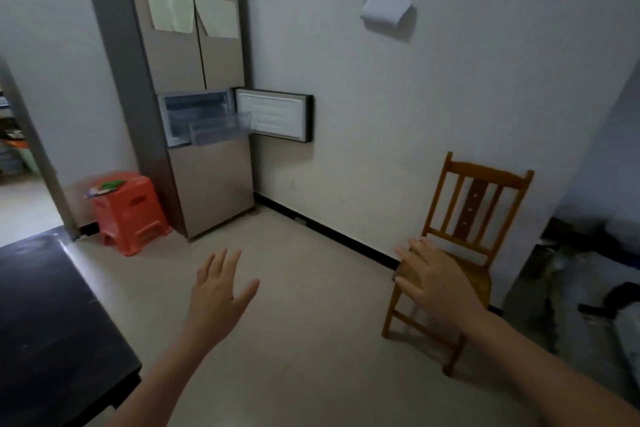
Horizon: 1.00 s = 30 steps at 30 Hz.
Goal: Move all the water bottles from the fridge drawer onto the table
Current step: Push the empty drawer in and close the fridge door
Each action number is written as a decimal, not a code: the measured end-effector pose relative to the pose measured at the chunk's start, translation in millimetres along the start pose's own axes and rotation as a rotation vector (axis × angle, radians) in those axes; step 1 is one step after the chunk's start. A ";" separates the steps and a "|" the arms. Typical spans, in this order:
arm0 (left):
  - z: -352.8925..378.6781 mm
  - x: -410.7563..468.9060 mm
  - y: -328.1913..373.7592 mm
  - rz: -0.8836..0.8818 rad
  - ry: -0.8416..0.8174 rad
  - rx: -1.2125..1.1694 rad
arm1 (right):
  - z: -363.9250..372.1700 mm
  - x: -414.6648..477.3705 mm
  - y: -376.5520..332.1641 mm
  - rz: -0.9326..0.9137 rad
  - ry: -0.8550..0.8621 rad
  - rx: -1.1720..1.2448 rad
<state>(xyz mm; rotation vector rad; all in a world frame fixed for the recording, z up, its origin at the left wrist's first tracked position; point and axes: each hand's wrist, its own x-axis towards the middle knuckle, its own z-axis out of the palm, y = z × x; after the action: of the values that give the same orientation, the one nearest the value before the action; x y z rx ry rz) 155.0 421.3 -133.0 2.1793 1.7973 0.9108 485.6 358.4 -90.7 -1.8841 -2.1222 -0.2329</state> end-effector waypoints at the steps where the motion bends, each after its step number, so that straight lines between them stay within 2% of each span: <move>1: 5.7 12.7 3.2 0.007 0.013 -0.005 | 2.5 10.6 6.0 -0.004 0.002 -0.017; 11: 65.3 135.6 -4.5 -0.021 0.027 -0.033 | 45.6 127.6 54.5 -0.098 0.106 -0.237; 16: 96.0 187.7 1.7 -0.024 -0.007 0.012 | 75.1 173.8 91.3 -0.086 0.127 -0.214; 22: 153.0 254.9 33.4 -0.031 -0.025 0.059 | 106.3 239.8 173.8 -0.135 0.112 -0.157; 30: 221.9 358.9 98.6 -0.140 0.085 0.061 | 138.3 363.2 293.3 -0.236 0.104 -0.100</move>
<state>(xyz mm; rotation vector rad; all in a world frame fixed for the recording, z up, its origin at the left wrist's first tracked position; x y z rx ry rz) 389.8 785.5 -138.2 2.0468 2.0141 0.9415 723.9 781.6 -125.6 -1.6305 -2.2964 -0.4857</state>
